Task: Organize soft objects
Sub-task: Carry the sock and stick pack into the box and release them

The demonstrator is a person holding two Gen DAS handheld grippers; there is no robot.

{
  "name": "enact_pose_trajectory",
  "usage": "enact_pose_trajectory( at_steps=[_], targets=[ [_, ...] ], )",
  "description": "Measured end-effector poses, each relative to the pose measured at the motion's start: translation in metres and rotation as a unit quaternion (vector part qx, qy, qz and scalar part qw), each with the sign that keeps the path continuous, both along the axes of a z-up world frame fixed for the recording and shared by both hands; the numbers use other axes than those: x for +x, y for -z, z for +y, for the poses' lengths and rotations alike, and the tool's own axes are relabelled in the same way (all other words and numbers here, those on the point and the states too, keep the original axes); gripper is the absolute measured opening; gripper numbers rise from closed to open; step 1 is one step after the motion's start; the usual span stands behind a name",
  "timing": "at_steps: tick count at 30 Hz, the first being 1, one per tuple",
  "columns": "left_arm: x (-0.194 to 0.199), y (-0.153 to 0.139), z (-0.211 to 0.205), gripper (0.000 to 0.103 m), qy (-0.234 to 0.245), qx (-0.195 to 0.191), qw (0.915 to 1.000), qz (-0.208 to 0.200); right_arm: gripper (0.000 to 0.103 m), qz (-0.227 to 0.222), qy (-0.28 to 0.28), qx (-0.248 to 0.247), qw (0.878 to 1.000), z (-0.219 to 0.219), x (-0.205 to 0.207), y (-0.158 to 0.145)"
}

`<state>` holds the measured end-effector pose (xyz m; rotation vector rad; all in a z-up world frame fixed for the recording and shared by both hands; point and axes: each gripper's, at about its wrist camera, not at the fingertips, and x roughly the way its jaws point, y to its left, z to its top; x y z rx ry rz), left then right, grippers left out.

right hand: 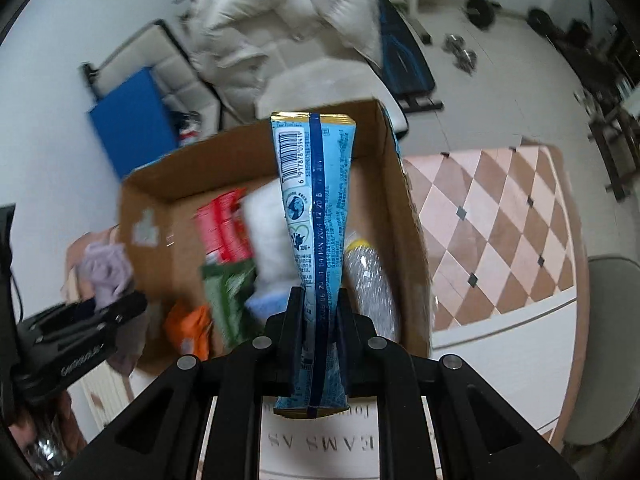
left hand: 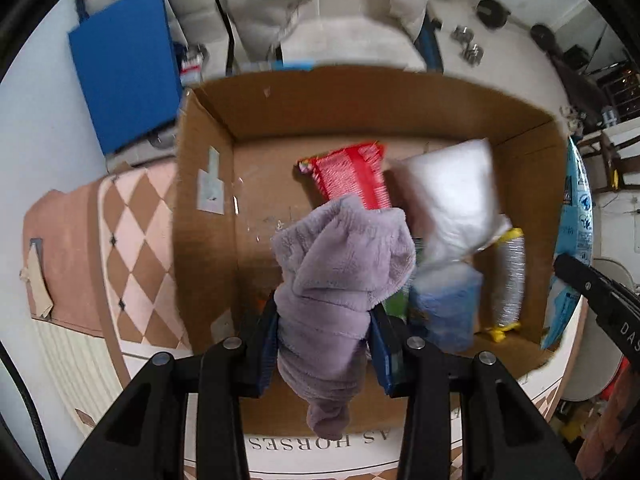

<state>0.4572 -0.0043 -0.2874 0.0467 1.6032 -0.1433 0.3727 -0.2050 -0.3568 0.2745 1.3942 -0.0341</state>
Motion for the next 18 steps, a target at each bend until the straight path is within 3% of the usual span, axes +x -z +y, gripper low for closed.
enact_pose_trajectory(
  at_steps=[8,18],
  targets=[
    [0.023,0.055,0.002,0.037,-0.001,0.020,0.9982,0.056,0.016,0.068,0.020,-0.023,0.997,0.008,0.030,0.089],
    [0.022,0.085,0.000,0.039,-0.001,0.031,0.9956,0.089,0.016,0.108,0.000,-0.070,0.992,0.020,0.036,0.127]
  ],
)
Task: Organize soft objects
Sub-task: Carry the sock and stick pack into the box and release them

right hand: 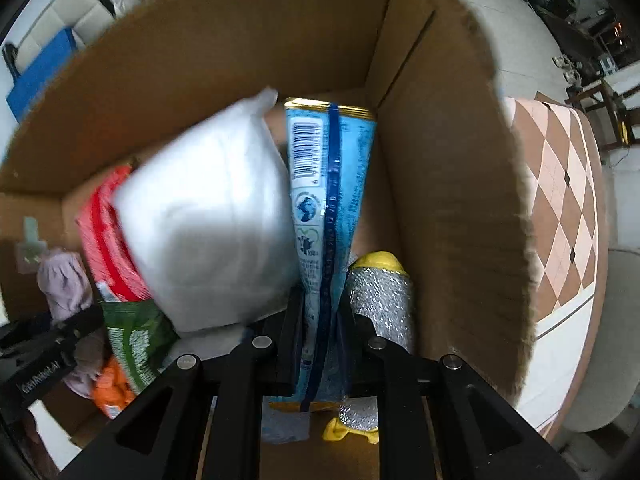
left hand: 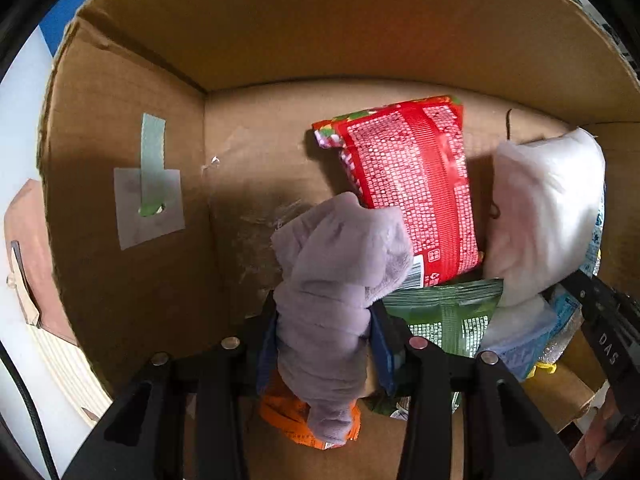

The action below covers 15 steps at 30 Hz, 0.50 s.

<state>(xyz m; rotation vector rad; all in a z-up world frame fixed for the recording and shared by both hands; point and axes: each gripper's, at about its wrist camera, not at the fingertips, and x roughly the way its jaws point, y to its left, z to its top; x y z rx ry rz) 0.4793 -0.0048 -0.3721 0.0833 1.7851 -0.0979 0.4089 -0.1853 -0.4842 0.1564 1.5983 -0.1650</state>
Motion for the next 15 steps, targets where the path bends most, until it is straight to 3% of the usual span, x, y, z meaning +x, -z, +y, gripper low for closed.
enact_pose_trajectory(
  at_steps=[2,4,6,7,9,11,12,15],
  targets=[
    [-0.001,-0.003,0.000,0.040,-0.002,-0.004,1.0000,0.002,0.018,0.006,-0.017,-0.006,1.000,0.005,0.002,0.000],
    [0.005,-0.007,0.000,0.056,0.009,-0.012,0.9998,-0.009,0.023,0.007,-0.035,-0.008,0.999,0.008,0.004,-0.005],
    [0.011,-0.018,-0.005,0.068,0.021,-0.009,0.9993,-0.029,0.041,0.007,-0.045,-0.002,0.999,0.011,0.005,-0.014],
    [0.010,-0.026,-0.006,0.069,0.023,-0.011,0.9989,-0.039,0.048,0.010,-0.047,0.009,0.999,0.012,0.005,-0.019],
    [0.008,-0.039,-0.006,0.069,0.021,-0.019,0.9983,-0.051,0.077,0.008,-0.053,0.035,0.998,0.015,0.003,-0.031],
    [0.005,-0.054,-0.005,0.077,0.020,-0.020,0.9976,-0.063,0.088,-0.003,-0.063,0.021,0.998,0.019,0.000,-0.047],
    [0.003,-0.060,-0.004,0.095,0.022,-0.020,0.9971,-0.070,0.088,-0.010,-0.071,0.008,0.997,0.021,-0.002,-0.054],
    [-0.006,-0.082,-0.001,0.098,0.024,-0.023,0.9952,-0.092,0.088,-0.018,-0.084,-0.005,0.996,0.022,-0.009,-0.072]
  ],
)
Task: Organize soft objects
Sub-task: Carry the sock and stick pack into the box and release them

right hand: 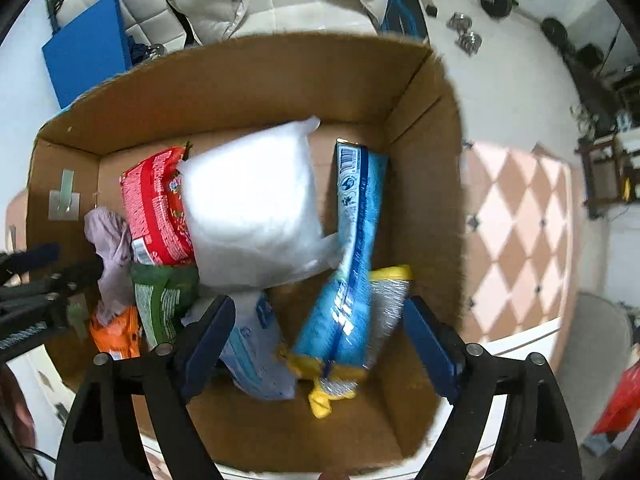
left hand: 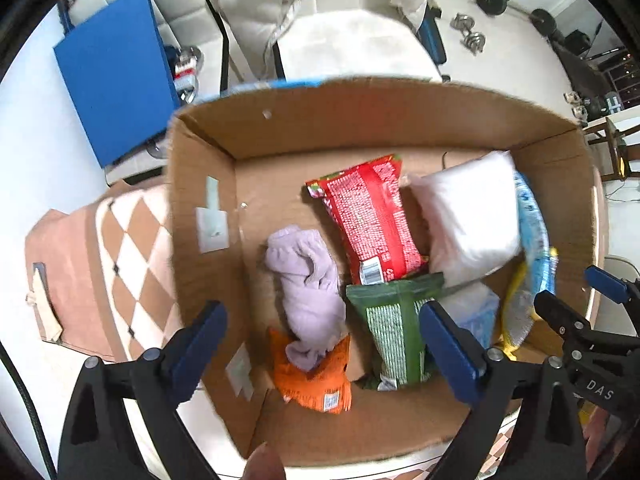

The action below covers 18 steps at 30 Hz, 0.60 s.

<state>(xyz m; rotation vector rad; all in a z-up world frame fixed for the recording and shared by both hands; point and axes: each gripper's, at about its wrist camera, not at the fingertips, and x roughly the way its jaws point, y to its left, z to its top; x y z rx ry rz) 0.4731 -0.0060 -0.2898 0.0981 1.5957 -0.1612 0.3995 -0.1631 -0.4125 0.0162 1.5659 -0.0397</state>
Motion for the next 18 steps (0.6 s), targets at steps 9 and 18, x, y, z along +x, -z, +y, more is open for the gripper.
enact_pose_trajectory(
  at_steps=[9,18],
  targets=[
    [-0.032,-0.039,0.007,0.102,-0.019,-0.025,0.9985,-0.045,0.103,-0.047,0.001,0.004,0.999,-0.026,-0.043,-0.051],
    [-0.090,-0.059,0.008,0.102,-0.062,-0.055,0.9941,-0.069,0.103,-0.084,0.004,0.007,0.996,-0.018,-0.096,-0.080]
  ],
)
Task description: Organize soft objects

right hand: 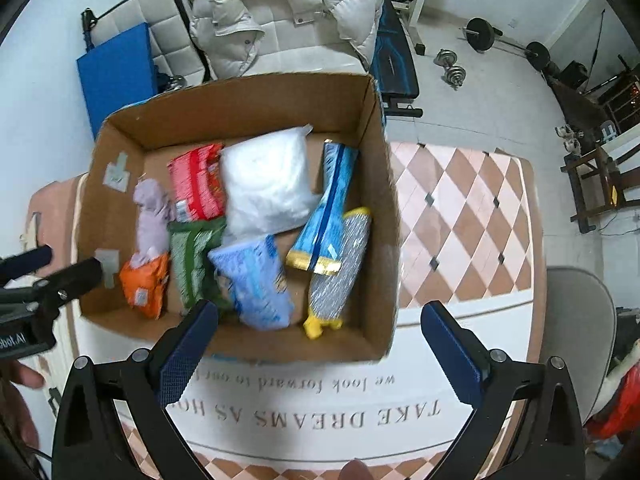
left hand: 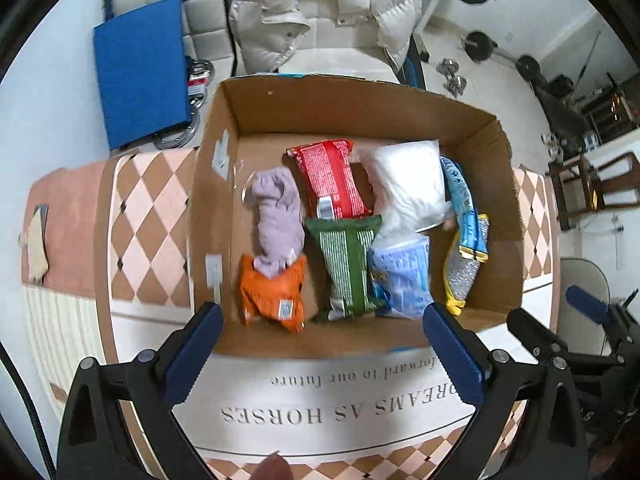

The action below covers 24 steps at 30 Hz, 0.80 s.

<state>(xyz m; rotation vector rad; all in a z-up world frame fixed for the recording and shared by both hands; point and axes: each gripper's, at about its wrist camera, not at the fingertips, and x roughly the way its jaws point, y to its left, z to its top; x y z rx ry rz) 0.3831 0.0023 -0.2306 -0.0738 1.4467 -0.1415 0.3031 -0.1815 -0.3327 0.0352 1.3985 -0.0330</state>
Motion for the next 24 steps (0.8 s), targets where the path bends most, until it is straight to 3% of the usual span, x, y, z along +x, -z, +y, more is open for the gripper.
enact_pose_trajectory(
  at_steps=[9,24],
  targets=[
    [-0.076,-0.061,-0.001,0.102,-0.024,0.037,0.9960,-0.078,0.103,-0.053,0.002,-0.004,0.999,-0.001,-0.072,-0.041],
    [-0.212,-0.175,-0.012,0.102,-0.016,0.052,0.9767,-0.207,0.103,-0.194,-0.017,-0.018,0.981,-0.014,-0.219,-0.175]
  ],
)
